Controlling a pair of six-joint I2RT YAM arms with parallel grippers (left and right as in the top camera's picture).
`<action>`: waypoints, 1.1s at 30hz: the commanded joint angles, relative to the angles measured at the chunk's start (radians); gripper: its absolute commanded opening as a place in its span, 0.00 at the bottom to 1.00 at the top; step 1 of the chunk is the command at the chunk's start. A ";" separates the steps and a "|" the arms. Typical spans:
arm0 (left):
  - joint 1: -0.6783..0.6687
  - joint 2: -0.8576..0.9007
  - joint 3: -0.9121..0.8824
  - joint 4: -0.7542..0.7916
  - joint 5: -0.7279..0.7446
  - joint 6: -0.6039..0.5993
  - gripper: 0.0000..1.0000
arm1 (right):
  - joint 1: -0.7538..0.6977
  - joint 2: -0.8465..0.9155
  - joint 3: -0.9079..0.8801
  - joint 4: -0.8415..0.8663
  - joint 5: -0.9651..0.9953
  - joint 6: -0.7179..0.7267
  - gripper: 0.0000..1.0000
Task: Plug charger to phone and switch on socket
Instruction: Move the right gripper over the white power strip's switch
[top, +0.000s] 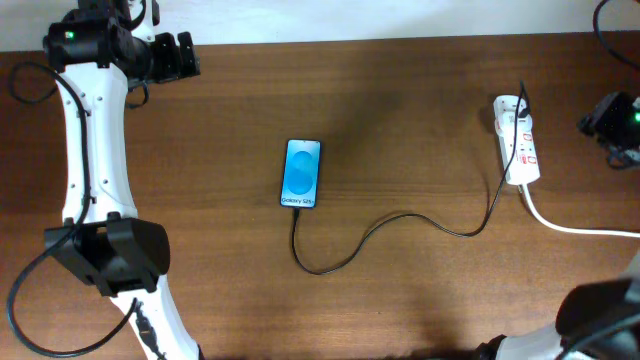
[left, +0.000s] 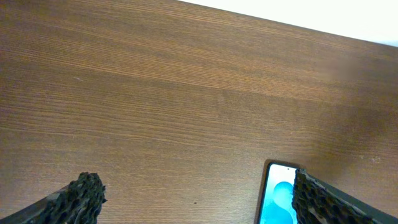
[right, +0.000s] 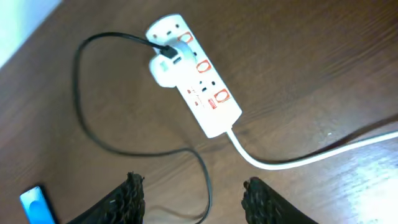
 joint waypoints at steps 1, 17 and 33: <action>0.004 -0.032 0.006 -0.001 -0.011 0.019 0.99 | -0.028 0.080 -0.002 0.034 0.016 0.013 0.54; 0.004 -0.031 0.006 -0.001 -0.011 0.019 0.99 | -0.081 0.399 -0.003 0.239 -0.051 -0.044 0.74; 0.004 -0.031 0.006 -0.001 -0.011 0.019 0.99 | 0.044 0.496 -0.010 0.329 0.154 0.075 0.81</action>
